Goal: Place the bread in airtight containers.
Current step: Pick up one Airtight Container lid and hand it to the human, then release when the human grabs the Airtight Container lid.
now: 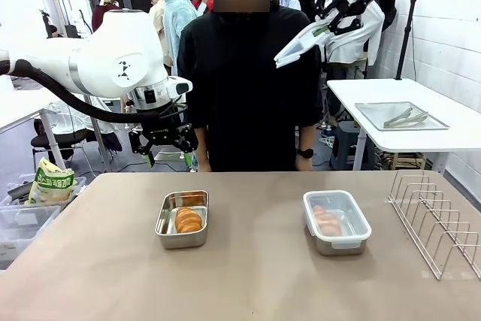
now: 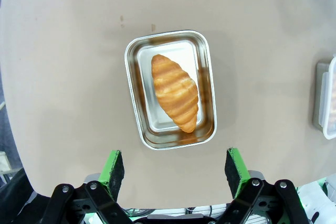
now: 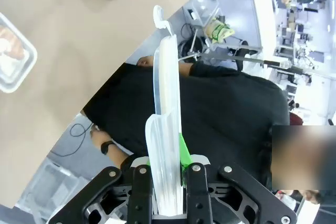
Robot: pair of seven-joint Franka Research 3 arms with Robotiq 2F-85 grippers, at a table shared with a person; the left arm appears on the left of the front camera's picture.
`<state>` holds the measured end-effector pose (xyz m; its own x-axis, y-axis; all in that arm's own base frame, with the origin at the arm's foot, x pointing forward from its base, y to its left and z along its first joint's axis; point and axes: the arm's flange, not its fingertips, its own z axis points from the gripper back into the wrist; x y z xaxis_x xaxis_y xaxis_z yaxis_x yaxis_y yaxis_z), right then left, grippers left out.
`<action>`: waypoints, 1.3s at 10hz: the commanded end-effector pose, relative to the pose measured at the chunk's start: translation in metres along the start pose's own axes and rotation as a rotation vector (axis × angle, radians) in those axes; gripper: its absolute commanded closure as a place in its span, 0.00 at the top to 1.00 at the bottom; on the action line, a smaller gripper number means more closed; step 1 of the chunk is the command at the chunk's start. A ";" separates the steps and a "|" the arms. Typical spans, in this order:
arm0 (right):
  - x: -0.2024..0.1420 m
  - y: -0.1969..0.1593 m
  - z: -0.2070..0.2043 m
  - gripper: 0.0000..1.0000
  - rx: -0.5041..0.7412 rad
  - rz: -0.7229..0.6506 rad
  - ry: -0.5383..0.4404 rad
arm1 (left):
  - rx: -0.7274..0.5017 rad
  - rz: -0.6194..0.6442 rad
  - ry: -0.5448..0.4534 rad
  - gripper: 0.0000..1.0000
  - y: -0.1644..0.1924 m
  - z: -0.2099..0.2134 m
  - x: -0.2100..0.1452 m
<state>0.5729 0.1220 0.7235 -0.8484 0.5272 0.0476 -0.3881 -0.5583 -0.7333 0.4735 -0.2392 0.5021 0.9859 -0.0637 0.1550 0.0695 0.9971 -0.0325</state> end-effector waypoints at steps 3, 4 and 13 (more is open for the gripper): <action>0.000 0.000 0.000 0.00 0.000 0.000 0.000 | 0.013 0.003 -0.007 1.00 0.001 0.002 0.000; 0.000 0.000 0.000 0.00 0.000 0.000 0.000 | 0.013 0.003 -0.007 1.00 0.001 0.002 0.000; 0.000 0.000 0.000 0.00 0.000 0.000 0.000 | 0.013 0.003 -0.007 1.00 0.001 0.002 0.000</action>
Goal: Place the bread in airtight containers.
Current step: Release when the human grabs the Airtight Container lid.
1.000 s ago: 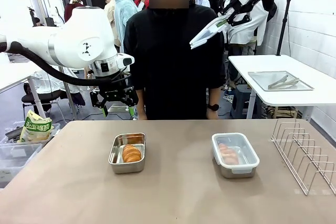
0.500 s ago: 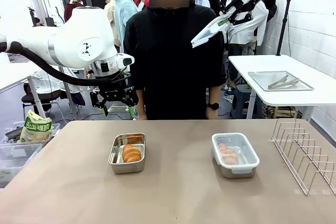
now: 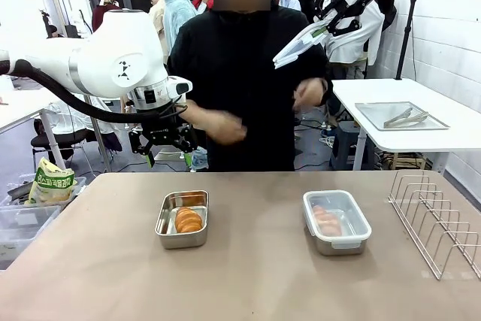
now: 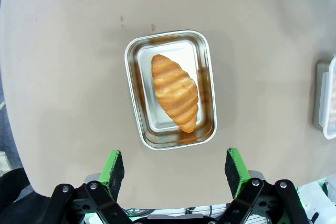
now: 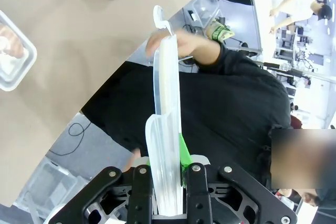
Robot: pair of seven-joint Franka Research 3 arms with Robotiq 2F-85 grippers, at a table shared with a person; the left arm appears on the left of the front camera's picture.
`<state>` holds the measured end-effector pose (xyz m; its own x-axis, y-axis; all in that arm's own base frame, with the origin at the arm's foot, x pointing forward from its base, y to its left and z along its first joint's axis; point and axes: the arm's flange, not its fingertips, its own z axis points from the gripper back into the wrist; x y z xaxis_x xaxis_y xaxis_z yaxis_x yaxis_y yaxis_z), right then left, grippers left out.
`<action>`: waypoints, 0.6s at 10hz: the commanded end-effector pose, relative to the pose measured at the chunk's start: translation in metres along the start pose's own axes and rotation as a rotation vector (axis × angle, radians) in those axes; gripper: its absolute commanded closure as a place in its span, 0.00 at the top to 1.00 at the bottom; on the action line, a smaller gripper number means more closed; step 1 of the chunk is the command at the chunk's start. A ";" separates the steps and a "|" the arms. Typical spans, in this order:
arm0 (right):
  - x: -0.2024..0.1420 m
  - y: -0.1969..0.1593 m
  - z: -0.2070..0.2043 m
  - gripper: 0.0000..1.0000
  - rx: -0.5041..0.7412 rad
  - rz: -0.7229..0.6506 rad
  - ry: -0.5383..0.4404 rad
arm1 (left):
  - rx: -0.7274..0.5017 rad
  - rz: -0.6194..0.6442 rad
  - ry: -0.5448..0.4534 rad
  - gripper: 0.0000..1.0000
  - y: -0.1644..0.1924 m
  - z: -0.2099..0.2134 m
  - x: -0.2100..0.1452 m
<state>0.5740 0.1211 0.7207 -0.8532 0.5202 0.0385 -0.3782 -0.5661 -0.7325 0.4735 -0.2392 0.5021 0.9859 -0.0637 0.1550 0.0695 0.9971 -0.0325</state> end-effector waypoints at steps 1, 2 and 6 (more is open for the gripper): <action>0.001 -0.002 0.002 0.00 -0.002 -0.013 0.000 | 0.013 0.003 -0.007 1.00 0.001 0.002 0.000; 0.001 -0.002 0.002 0.00 -0.002 -0.013 0.000 | 0.013 0.003 -0.007 1.00 0.001 0.002 0.000; 0.001 -0.002 0.002 0.00 -0.002 -0.013 0.000 | 0.013 0.003 -0.007 1.00 0.001 0.002 0.000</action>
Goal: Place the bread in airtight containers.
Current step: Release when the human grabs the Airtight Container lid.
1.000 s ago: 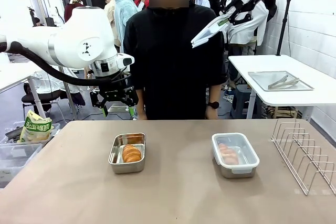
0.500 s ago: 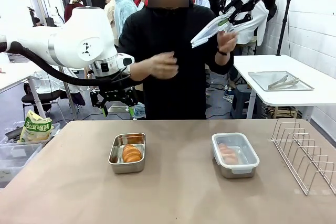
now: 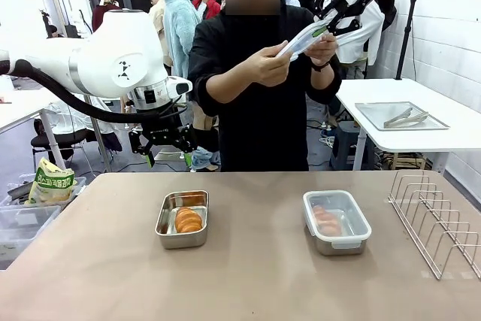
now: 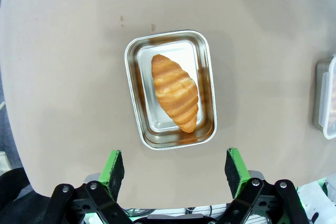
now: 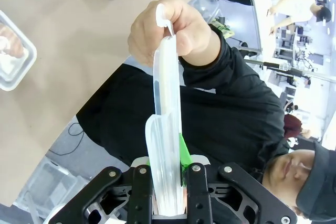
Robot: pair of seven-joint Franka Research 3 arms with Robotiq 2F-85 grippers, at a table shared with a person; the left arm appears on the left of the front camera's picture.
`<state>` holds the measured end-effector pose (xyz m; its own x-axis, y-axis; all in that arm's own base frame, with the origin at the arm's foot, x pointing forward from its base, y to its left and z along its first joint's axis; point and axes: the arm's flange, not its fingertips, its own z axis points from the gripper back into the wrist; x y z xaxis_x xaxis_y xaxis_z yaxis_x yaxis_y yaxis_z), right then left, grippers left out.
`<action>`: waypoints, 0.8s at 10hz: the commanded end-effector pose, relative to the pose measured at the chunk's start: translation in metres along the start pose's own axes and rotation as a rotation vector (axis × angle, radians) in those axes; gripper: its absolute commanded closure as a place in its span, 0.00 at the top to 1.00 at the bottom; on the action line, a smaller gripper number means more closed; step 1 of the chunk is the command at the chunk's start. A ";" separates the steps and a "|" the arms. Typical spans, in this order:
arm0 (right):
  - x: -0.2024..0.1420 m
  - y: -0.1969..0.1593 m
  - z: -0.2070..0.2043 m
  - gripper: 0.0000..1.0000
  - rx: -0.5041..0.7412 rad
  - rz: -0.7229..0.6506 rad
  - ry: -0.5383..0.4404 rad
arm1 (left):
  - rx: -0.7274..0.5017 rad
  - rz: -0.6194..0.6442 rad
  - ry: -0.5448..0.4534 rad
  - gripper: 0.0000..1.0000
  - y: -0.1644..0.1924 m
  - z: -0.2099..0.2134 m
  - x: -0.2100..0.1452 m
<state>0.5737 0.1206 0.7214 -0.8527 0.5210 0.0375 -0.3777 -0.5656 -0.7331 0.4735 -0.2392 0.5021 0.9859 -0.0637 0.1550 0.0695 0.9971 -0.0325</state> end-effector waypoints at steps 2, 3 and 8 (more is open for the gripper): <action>0.001 -0.002 0.001 0.00 -0.001 -0.013 -0.001 | 0.013 0.003 -0.007 1.00 0.001 0.002 0.000; 0.001 -0.002 0.001 0.00 -0.001 -0.013 -0.001 | 0.013 0.003 -0.007 1.00 0.001 0.002 0.000; 0.001 -0.002 0.001 0.00 -0.001 -0.013 -0.001 | 0.013 0.003 -0.007 1.00 0.001 0.002 0.000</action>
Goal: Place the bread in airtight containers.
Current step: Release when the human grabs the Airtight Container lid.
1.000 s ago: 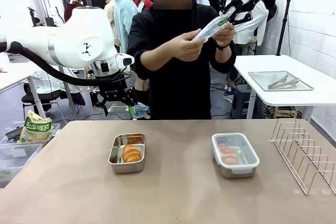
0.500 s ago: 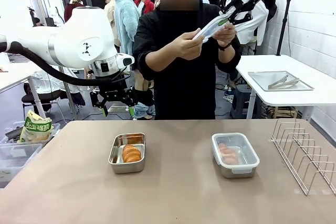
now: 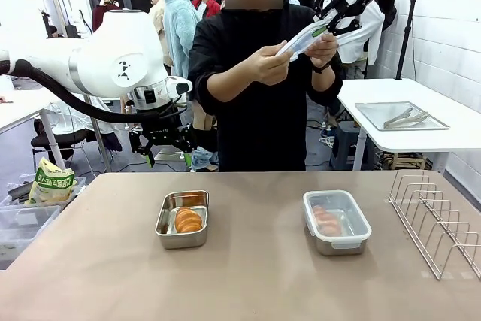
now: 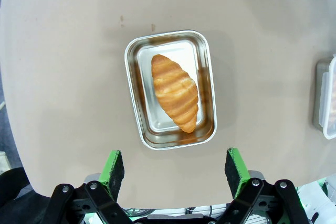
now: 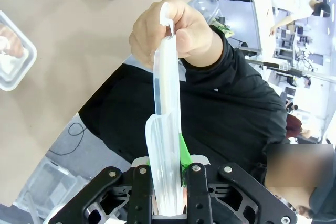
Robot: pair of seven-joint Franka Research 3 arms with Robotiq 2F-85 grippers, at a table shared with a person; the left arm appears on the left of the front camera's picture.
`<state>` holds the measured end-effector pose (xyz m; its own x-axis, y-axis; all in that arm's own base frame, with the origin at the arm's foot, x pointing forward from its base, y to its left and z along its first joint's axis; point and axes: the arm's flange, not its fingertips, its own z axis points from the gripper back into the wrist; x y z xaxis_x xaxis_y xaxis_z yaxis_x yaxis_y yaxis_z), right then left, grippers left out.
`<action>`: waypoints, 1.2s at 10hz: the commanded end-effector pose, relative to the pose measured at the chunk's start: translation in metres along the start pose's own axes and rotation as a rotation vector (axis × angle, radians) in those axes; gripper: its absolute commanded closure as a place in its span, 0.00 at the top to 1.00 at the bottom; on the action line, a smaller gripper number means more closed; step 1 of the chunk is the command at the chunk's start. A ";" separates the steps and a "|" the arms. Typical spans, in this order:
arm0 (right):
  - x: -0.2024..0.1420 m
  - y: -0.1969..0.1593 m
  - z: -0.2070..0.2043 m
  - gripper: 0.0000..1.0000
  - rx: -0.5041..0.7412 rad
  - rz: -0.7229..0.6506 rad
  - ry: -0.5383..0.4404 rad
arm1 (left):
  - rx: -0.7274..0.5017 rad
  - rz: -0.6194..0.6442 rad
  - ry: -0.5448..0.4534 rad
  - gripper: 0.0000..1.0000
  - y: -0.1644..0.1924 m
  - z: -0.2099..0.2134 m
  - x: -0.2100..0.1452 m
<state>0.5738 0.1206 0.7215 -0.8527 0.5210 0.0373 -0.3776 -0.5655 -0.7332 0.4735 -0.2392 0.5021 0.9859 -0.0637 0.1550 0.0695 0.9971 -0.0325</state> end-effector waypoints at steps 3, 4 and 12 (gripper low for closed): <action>0.002 -0.002 0.000 0.10 0.005 0.013 -0.026 | 0.013 0.003 -0.007 1.00 0.001 0.002 0.000; 0.003 -0.002 0.000 0.29 -0.006 0.022 -0.021 | 0.013 0.003 -0.007 1.00 0.001 0.002 0.000; 0.004 -0.003 -0.002 1.00 0.045 0.016 -0.028 | 0.013 0.003 -0.007 1.00 0.001 0.002 0.000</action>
<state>0.5706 0.1258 0.7199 -0.8658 0.4981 0.0471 -0.3754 -0.5844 -0.7194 0.4735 -0.2392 0.5021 0.9859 -0.0637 0.1550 0.0695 0.9971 -0.0325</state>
